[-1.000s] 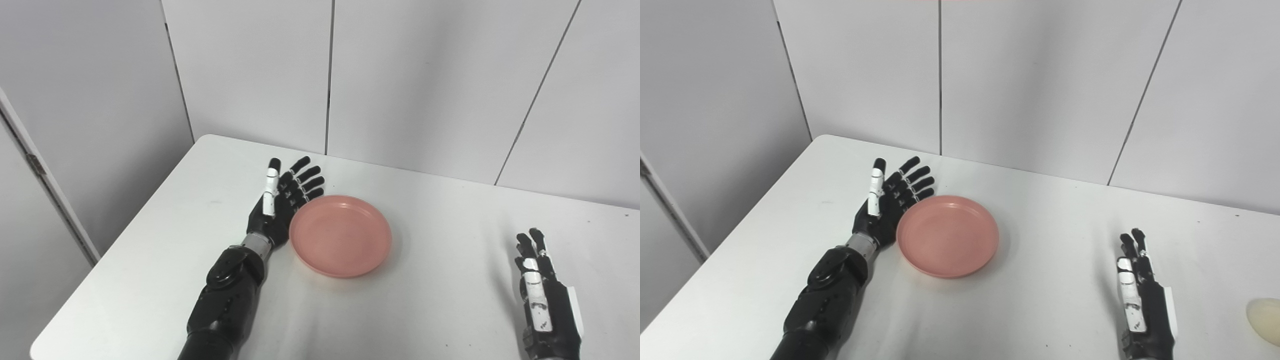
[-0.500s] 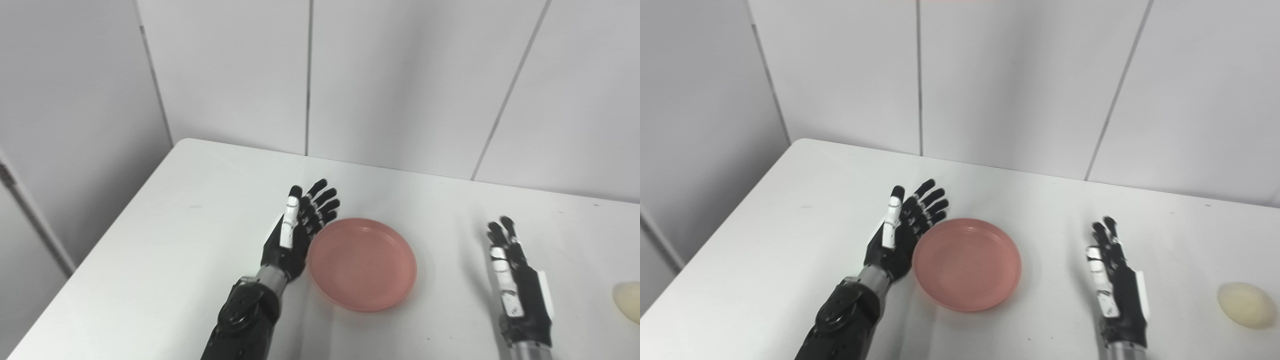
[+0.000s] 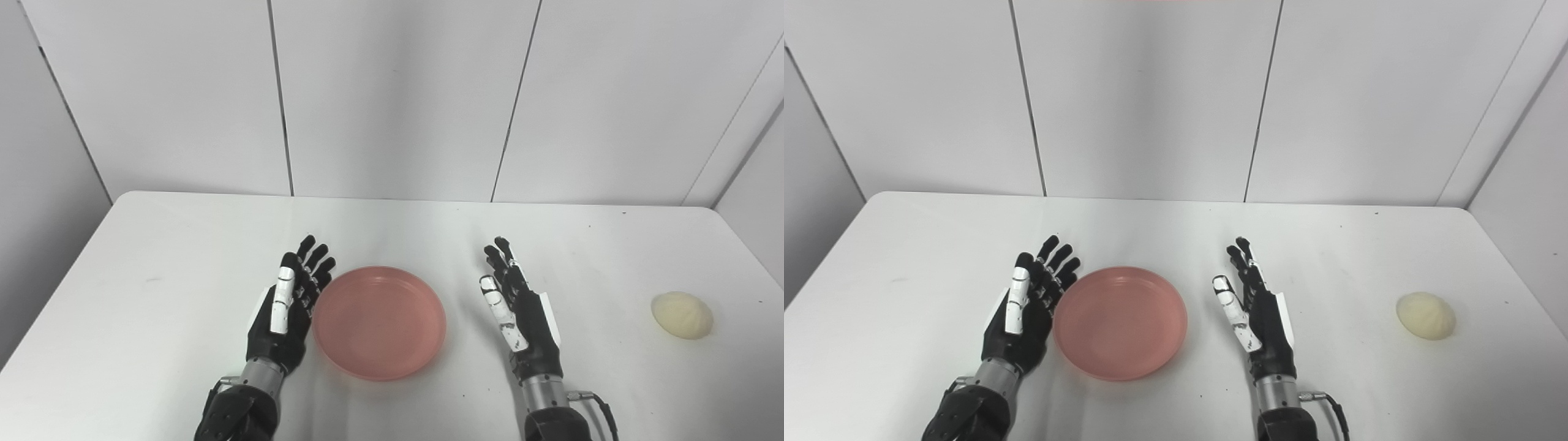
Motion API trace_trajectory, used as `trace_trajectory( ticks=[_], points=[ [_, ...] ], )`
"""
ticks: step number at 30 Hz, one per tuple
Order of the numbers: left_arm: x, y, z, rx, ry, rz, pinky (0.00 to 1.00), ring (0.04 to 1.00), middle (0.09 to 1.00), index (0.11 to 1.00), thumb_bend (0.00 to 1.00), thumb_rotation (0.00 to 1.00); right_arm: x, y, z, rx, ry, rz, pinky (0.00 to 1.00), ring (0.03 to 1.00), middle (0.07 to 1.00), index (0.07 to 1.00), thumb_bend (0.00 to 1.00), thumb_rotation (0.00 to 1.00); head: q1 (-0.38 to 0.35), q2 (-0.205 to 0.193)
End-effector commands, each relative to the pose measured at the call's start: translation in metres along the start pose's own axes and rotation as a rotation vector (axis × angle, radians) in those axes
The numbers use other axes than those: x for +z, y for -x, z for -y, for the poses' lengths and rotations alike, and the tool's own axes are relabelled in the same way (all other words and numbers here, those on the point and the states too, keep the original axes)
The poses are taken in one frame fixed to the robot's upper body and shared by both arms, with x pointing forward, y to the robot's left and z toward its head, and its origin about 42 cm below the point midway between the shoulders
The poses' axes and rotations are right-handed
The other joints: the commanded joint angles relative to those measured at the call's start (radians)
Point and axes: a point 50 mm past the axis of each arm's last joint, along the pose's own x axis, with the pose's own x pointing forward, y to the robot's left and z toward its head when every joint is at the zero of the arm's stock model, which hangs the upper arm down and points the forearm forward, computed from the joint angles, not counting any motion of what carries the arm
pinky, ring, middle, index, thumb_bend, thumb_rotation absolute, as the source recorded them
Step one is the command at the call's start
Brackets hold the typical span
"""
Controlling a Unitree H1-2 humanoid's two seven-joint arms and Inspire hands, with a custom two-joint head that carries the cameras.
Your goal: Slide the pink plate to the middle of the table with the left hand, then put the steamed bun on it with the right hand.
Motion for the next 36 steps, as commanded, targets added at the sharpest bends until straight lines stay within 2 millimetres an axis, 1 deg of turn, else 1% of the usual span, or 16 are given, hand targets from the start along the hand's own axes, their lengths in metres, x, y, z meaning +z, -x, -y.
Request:
trace_trajectory(
  ticks=[1,3,9,12,16,18,20,22,23,24,25,26,29,30,32,36],
  points=[
    [-0.009,0.006,0.008,-0.016,-0.011,-0.013,1.00,0.980,0.985,0.986,0.65,0.93,0.008,-0.007,-0.002,-0.011,-0.002,0.059,1.00,0.942,0.919,0.941,0.57,0.79,-0.005,0.000],
    [-0.011,0.008,0.014,-0.028,-0.021,-0.005,1.00,0.998,0.998,0.999,0.61,0.94,0.008,-0.008,-0.003,-0.013,0.002,0.062,1.00,0.936,0.911,0.937,0.58,0.80,-0.012,0.001],
    [-0.011,0.007,0.017,-0.035,-0.057,0.005,1.00,1.000,1.000,1.000,0.57,0.96,0.010,-0.011,-0.002,-0.013,0.019,0.069,1.00,0.934,0.909,0.938,0.59,0.82,-0.039,0.002],
    [-0.012,0.006,0.015,-0.034,-0.055,0.008,1.00,1.000,1.000,1.000,0.57,0.94,0.011,-0.015,0.002,-0.021,0.026,0.075,1.00,0.943,0.910,0.935,0.61,0.82,-0.051,0.001],
    [-0.014,0.002,0.014,-0.037,-0.073,0.004,1.00,1.000,1.000,1.000,0.58,0.95,0.023,-0.031,0.024,-0.052,0.058,0.115,1.00,0.928,0.907,0.932,0.57,0.83,-0.067,-0.007],
    [-0.014,0.000,0.013,-0.044,-0.074,0.002,1.00,1.000,1.000,1.000,0.58,0.96,0.034,-0.039,0.039,-0.058,0.141,0.125,0.99,0.909,0.899,0.930,0.57,0.85,-0.082,-0.009],
    [-0.013,-0.001,0.013,-0.045,-0.077,0.005,1.00,1.000,1.000,1.000,0.57,0.95,0.049,-0.048,0.060,-0.041,0.295,0.149,0.89,0.833,0.841,0.892,0.56,0.83,-0.107,-0.012],
    [-0.012,-0.002,0.012,-0.048,-0.085,0.010,1.00,1.000,1.000,1.000,0.57,0.95,0.061,-0.055,0.075,-0.024,0.388,0.158,0.81,0.782,0.800,0.862,0.59,0.77,-0.136,-0.020],
    [-0.013,-0.003,0.010,-0.052,-0.090,0.010,1.00,1.000,1.000,1.000,0.57,0.95,0.071,-0.059,0.088,-0.026,0.412,0.160,0.79,0.773,0.792,0.856,0.60,0.76,-0.167,-0.029],
    [-0.013,-0.004,0.008,-0.055,-0.093,0.009,1.00,1.000,1.000,1.000,0.57,0.95,0.078,-0.062,0.095,-0.029,0.424,0.161,0.74,0.772,0.792,0.852,0.62,0.68,-0.167,-0.029],
    [-0.013,-0.004,0.006,-0.059,-0.098,0.007,1.00,1.000,1.000,1.000,0.57,0.95,0.085,-0.064,0.102,-0.040,0.445,0.158,0.71,0.771,0.791,0.850,0.63,0.64,-0.201,-0.040],
    [-0.012,-0.004,0.003,-0.063,-0.102,0.005,1.00,1.000,1.000,1.000,0.58,0.94,0.096,-0.066,0.111,-0.066,0.476,0.144,0.70,0.777,0.792,0.846,0.64,0.59,-0.233,-0.048],
    [-0.010,-0.004,-0.004,-0.063,-0.105,-0.005,1.00,1.000,1.000,1.000,0.61,0.95,0.120,-0.066,0.134,-0.155,0.554,0.111,0.69,0.763,0.770,0.819,0.62,0.32,-0.265,-0.053],
    [-0.010,-0.004,-0.007,-0.062,-0.105,-0.007,1.00,1.000,1.000,1.000,0.62,0.95,0.124,-0.066,0.140,-0.178,0.570,0.101,0.69,0.756,0.764,0.812,0.63,0.27,-0.285,-0.052],
    [-0.008,-0.005,-0.010,-0.065,-0.108,-0.009,1.00,1.000,1.000,1.000,0.65,0.95,0.131,-0.065,0.153,-0.208,0.608,0.086,0.65,0.737,0.755,0.795,0.65,0.25,-0.299,-0.058],
    [-0.006,-0.006,-0.015,-0.083,-0.118,-0.015,1.00,1.000,1.000,1.000,0.67,0.95,0.142,-0.061,0.178,-0.259,0.699,0.029,0.61,0.721,0.752,0.783,0.68,0.29,-0.317,-0.066]
  ],
)
